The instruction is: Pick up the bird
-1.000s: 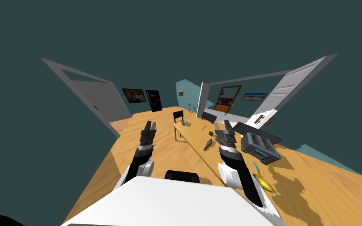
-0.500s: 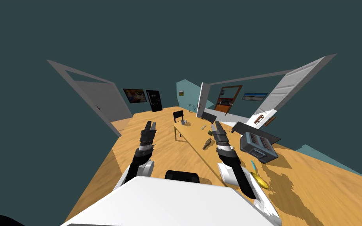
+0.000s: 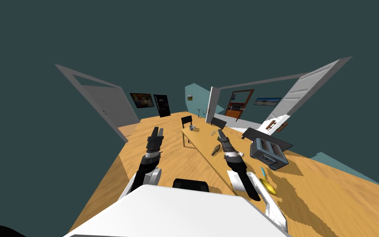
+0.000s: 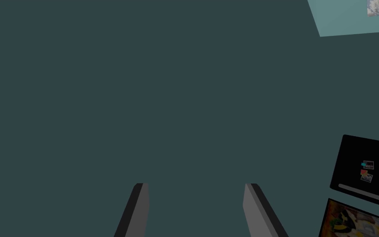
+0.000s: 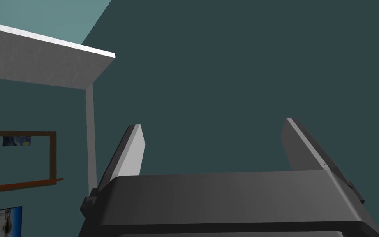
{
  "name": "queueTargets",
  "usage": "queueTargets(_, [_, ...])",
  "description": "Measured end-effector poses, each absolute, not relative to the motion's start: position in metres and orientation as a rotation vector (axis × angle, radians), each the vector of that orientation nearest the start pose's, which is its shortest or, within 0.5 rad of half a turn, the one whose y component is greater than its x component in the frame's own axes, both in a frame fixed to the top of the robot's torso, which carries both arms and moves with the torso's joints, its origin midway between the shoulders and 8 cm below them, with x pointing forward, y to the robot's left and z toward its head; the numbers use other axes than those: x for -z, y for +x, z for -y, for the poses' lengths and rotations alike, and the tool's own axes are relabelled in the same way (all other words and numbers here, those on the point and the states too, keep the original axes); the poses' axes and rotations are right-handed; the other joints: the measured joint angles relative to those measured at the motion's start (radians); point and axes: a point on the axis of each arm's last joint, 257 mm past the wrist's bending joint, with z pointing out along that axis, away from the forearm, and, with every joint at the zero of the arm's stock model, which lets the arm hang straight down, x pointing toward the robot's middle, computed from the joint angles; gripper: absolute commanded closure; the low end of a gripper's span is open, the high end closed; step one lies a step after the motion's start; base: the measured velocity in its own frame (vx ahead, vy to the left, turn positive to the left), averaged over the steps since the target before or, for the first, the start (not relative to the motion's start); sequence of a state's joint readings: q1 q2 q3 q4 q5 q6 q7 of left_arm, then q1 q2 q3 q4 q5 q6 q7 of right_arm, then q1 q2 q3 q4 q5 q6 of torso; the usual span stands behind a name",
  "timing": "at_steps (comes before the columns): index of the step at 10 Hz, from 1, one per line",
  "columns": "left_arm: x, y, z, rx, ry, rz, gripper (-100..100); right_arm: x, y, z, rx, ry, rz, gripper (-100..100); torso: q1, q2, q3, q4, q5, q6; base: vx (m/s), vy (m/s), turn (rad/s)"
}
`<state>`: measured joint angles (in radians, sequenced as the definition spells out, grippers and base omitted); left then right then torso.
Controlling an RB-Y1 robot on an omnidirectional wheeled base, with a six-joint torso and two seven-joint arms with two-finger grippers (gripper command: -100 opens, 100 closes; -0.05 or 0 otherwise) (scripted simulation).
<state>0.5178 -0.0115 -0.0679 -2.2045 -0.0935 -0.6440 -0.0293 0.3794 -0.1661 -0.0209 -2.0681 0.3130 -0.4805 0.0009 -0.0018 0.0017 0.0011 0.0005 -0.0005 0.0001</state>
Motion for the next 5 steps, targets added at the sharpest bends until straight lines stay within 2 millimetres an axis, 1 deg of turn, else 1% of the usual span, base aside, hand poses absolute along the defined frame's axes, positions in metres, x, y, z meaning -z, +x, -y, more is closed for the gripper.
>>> queueTargets(1, [-0.011,0.337,-0.245,1.299,-0.558,-0.633,0,0.053,0.407,0.236,-1.037,0.379,-1.034,-100,0.0,-0.001,0.0,0.0,0.0,0.0,-0.022,-0.024,0.015])
queueTargets(5, [-0.011,0.337,-0.245,1.299,-0.558,-0.633,0,0.083,0.417,0.232,-0.927,0.287,-1.142,-100,0.001,0.0,0.0,0.0,0.0,0.0,-0.024,-0.017,0.013])
